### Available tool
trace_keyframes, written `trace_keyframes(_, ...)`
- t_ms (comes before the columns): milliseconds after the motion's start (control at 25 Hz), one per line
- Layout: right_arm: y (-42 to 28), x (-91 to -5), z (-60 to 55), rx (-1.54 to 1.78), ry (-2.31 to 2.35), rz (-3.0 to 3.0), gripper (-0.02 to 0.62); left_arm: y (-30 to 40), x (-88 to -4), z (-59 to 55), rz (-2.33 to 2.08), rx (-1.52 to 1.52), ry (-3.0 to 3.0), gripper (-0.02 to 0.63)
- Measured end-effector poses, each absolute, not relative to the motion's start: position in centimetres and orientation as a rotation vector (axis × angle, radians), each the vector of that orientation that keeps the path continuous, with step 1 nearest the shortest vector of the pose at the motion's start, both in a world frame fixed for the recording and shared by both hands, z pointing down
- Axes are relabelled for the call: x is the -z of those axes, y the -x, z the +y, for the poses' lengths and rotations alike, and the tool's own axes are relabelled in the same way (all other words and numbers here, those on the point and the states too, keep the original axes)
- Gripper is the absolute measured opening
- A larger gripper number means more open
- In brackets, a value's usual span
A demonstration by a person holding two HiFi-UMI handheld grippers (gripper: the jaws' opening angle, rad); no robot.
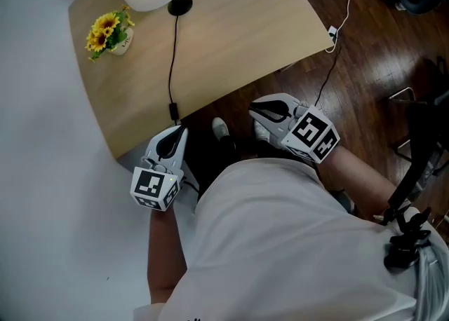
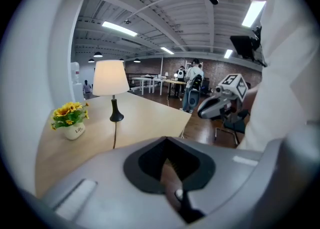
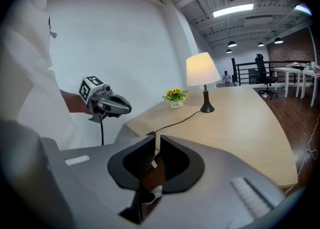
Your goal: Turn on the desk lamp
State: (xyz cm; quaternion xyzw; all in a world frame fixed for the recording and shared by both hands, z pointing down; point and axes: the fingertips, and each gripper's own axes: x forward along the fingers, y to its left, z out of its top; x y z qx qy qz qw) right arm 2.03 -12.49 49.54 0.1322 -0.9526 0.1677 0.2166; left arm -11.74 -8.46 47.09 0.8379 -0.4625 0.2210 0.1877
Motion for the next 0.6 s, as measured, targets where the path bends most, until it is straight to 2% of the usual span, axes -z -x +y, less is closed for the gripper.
trace_keyframes(600,-3.6,-46.8,-6.3,-0.376,-0.511,-2.646,0.031,9.6,-41.2,-1.5,-1.32,-0.571,-2.562,0.018)
